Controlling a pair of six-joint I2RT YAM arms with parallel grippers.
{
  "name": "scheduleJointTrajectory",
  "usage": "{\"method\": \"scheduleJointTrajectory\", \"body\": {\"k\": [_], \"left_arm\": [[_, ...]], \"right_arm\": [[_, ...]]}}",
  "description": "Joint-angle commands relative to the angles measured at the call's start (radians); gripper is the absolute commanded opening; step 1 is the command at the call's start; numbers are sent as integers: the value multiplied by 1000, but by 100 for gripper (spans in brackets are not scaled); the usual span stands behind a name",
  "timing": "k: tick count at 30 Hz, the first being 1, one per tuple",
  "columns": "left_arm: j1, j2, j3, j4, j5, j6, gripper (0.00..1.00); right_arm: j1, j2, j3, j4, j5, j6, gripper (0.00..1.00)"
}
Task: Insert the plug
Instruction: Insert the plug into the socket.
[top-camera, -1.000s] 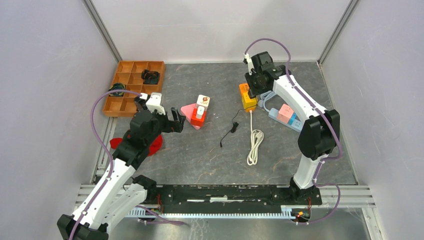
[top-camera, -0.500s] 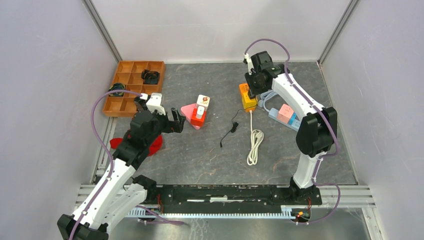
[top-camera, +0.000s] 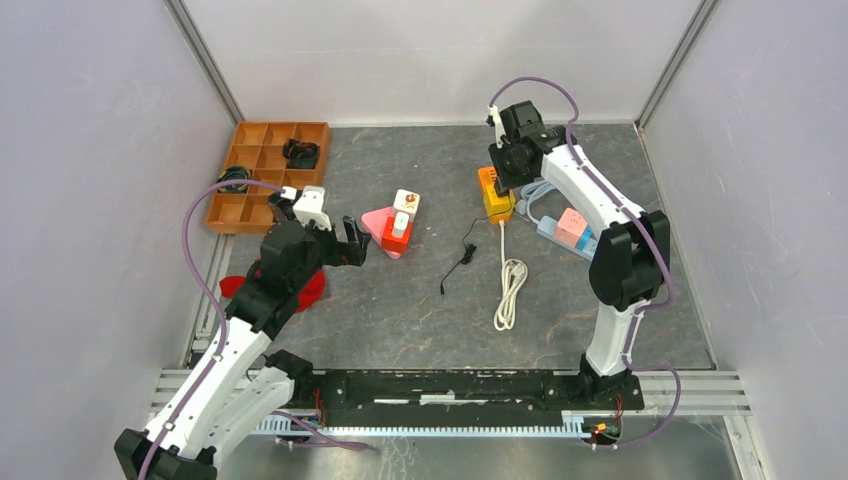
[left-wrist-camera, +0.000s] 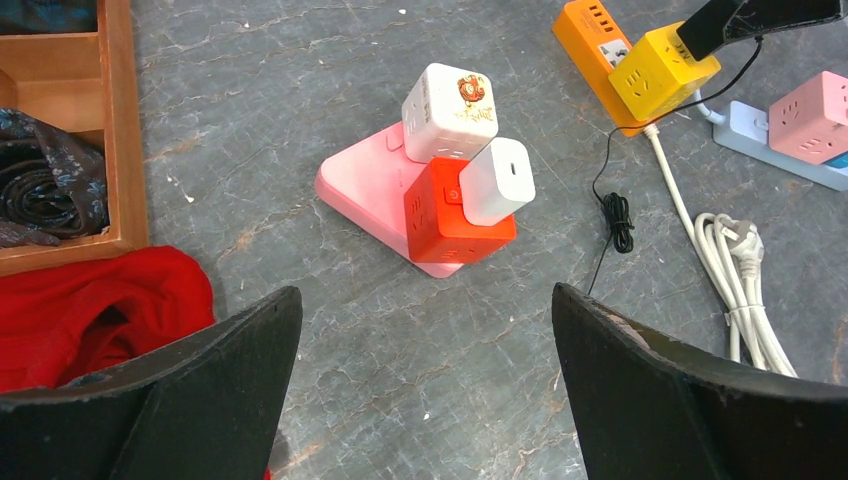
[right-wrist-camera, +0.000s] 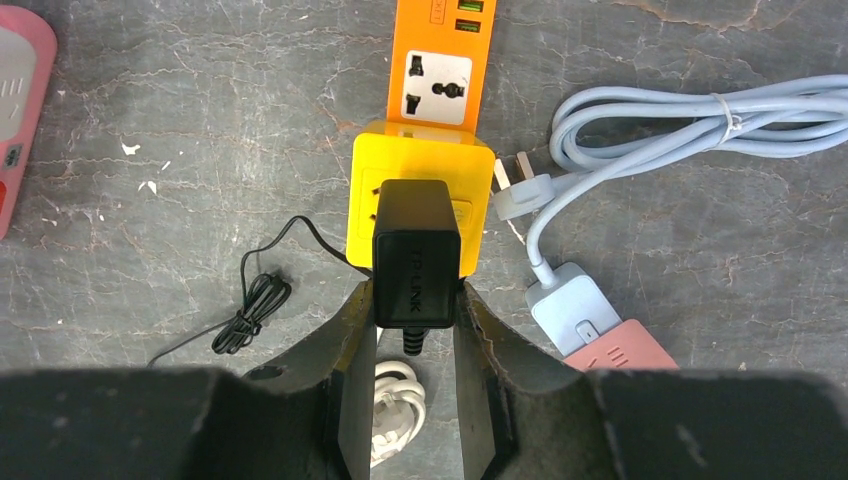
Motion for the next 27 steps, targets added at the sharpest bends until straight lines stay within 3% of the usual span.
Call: {"method": "scheduleJointTrajectory", "body": {"k": [1, 11, 27], "left_arm": [[-1, -16, -1, 28, -20, 55, 100], [0, -11, -2, 31, -16, 56, 100], [0, -8, -4, 31, -20, 59, 100]], "right_arm": [[-2, 43, 33, -22, -2, 10, 3], [19, 90, 48, -59, 48, -4, 1], [56, 139, -96, -25, 30, -26, 1]]}}
